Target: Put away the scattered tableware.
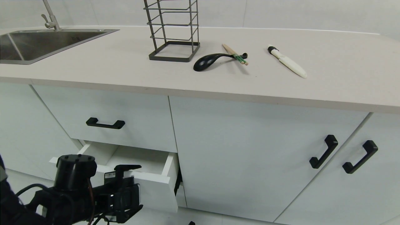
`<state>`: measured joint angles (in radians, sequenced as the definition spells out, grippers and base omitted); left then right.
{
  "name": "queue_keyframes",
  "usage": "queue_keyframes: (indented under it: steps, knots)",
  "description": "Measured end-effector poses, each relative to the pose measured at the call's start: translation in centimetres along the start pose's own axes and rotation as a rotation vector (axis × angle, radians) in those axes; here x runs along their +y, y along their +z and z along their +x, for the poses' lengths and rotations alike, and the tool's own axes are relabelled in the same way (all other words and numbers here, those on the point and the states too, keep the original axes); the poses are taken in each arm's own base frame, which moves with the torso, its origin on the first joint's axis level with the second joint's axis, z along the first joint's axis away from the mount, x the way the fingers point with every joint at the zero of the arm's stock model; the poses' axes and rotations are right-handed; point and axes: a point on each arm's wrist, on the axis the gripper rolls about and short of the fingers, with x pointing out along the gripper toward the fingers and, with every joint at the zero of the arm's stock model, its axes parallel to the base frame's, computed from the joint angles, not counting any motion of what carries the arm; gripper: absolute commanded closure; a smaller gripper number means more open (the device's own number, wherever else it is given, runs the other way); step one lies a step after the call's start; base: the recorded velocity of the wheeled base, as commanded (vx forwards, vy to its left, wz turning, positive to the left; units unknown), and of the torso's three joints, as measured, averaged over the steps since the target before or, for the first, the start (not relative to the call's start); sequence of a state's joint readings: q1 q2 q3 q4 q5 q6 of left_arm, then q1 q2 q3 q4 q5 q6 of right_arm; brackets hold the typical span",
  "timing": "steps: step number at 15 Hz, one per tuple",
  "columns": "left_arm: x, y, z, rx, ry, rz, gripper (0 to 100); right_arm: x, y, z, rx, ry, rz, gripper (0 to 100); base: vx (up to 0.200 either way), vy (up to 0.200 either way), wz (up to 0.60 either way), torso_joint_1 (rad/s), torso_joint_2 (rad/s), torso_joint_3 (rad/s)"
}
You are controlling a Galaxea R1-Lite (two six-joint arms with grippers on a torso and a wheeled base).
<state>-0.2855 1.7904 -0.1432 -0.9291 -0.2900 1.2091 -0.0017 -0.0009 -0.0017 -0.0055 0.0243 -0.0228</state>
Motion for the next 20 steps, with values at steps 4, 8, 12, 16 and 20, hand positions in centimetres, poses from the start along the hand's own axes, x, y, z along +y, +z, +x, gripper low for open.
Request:
queue_keyframes:
  steps: [4, 8, 12, 16, 20]
  knots:
    - [-3.1, 0.7, -4.2, -0.027, -0.062, 0.008, 0, 0.0, 0.0, 0.0, 0.000, 0.000, 0.000, 100, 0.000, 0.000, 0.00, 0.000, 0.00, 0.000]
    - [-4.7, 1.4, -7.7, -0.057, -0.076, 0.040, 0, 0.0, 0.0, 0.0, 0.000, -0.001, 0.000, 100, 0.000, 0.000, 0.00, 0.000, 0.00, 0.000]
    - [-5.4, 1.8, -9.1, -0.084, -0.062, 0.064, 0, 0.0, 0.0, 0.0, 0.000, 0.000, 0.000, 100, 0.000, 0.000, 0.00, 0.000, 0.00, 0.000]
    - [-5.5, 2.1, -9.7, -0.112, -0.034, 0.073, 0, 0.0, 0.0, 0.0, 0.000, 0.000, 0.000, 100, 0.000, 0.000, 0.00, 0.000, 0.00, 0.000]
    - [-5.8, 3.9, -9.8, -0.298, -0.112, 0.096, 0, 0.0, 0.0, 0.0, 0.000, 0.000, 0.000, 100, 0.000, 0.000, 0.00, 0.000, 0.00, 0.000]
